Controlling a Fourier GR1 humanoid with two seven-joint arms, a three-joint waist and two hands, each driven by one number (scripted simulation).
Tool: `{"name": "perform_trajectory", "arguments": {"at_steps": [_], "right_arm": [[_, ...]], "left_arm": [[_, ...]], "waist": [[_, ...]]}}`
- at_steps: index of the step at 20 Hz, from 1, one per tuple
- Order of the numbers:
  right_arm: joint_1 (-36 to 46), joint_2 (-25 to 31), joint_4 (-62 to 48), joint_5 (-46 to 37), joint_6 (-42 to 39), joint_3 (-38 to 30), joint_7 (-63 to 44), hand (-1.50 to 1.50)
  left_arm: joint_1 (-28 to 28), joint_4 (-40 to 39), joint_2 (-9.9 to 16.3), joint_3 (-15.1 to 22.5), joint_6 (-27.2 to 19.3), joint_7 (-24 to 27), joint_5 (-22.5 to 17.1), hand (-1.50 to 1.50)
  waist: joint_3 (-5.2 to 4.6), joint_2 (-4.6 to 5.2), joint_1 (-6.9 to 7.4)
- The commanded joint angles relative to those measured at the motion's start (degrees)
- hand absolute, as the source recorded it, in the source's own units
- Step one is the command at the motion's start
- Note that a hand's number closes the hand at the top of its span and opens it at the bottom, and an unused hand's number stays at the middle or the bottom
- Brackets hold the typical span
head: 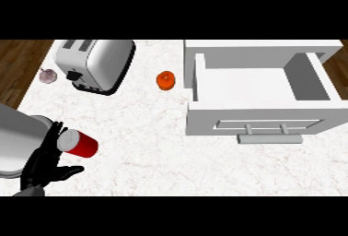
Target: Pick up the can, place it into the drawer and close the drawer
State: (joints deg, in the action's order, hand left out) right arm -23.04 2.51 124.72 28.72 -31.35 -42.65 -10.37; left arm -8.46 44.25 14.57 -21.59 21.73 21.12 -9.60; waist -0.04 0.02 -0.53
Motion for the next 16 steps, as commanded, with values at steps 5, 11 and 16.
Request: {"name": "perform_trajectory", "arguments": {"at_steps": [5,11,16], "right_arm": [[0.5,1.2,-2.6,1.9,-1.1,-2.6,0.3,-1.50],[2.3,-1.6,3.8,-0.6,2.1,0.4,-4.5,-1.50],[-0.8,-1.8,4.0,3.8,-1.0,-1.6,-4.3,-1.50]], "left_arm": [[-6.8,-12.6,1.8,-0.5,1.0,4.9,-0.2,-1.50],[-8.0,-14.2,1.3,-0.8,3.8,4.4,-3.2,1.50],[-11.5,-13.2,-0.6,0.8,6.8,-0.3,-4.6,1.50]], "waist": [[0.00,0.02,-0.08],[0.01,0.01,0.22],[0.03,-0.09,0.07]]}}
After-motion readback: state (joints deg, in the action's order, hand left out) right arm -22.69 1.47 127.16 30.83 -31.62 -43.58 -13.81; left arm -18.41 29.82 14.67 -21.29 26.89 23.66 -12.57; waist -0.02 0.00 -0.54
